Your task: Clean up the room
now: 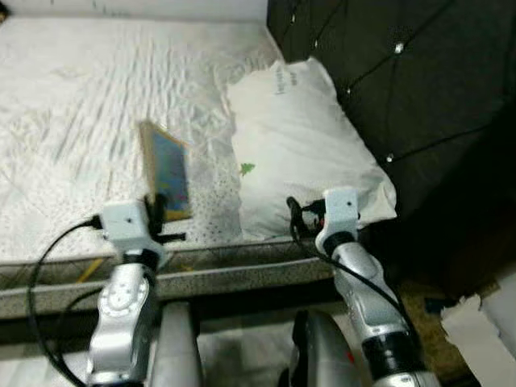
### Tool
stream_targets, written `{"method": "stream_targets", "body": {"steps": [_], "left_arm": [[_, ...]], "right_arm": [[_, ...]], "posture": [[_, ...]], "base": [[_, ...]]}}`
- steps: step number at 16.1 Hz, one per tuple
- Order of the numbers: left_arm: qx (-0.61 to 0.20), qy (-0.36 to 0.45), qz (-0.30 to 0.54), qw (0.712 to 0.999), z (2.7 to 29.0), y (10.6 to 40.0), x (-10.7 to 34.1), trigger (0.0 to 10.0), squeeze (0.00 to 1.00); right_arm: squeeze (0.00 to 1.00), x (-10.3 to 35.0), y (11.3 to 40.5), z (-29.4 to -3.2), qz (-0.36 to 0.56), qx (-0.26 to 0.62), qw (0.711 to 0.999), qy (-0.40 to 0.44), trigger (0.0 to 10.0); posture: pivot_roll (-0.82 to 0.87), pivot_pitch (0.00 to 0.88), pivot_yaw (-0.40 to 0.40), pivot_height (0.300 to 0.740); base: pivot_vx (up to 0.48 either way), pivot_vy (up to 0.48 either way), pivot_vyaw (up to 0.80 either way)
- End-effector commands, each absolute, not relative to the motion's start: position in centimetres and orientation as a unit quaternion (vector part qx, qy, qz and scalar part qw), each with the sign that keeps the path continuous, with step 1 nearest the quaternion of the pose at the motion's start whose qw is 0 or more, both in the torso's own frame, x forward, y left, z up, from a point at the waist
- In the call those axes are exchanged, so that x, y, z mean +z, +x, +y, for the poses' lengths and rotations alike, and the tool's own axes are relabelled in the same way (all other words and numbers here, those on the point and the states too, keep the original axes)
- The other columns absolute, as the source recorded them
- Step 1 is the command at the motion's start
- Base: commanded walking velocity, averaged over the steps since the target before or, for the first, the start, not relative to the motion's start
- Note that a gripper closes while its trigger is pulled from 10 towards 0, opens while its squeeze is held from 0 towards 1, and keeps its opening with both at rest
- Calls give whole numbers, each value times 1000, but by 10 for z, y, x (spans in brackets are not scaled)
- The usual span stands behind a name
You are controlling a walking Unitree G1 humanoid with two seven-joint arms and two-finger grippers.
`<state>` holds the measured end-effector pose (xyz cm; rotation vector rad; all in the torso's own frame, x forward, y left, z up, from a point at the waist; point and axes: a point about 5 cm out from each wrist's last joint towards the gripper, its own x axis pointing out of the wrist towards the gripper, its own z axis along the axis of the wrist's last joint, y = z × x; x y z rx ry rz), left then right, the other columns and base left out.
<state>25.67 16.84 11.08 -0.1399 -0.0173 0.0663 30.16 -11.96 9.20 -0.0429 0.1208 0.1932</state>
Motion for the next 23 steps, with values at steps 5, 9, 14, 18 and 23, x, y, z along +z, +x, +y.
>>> {"method": "stream_targets", "body": {"steps": [5,9,14,18,23], "left_arm": [[33,-72,-20,997,163,260,117,10000,0],[37,-59,-16,997,165,262,114,10000,0],[43,-73,-11,996,164,264,114,10000,0],[55,-86,52,993,164,267,97,10000,0],[24,-175,160,971,148,273,78,10000,0]], "right_arm": [[0,92,304,-126,65,89,994,-24,10000],[0,93,305,-125,59,95,993,-29,10000],[0,93,305,-126,61,92,994,-26,10000],[0,92,305,-126,63,91,994,-24,10000],[0,94,304,-141,65,79,994,-42,10000]], "posture": [[98,42,-57,557],[93,40,-57,557],[95,39,-56,557],[92,39,-56,557],[69,38,-64,557]], "base": [[0,0,0],[106,0,0],[322,0,437],[0,0,0],[0,0,0]]}}
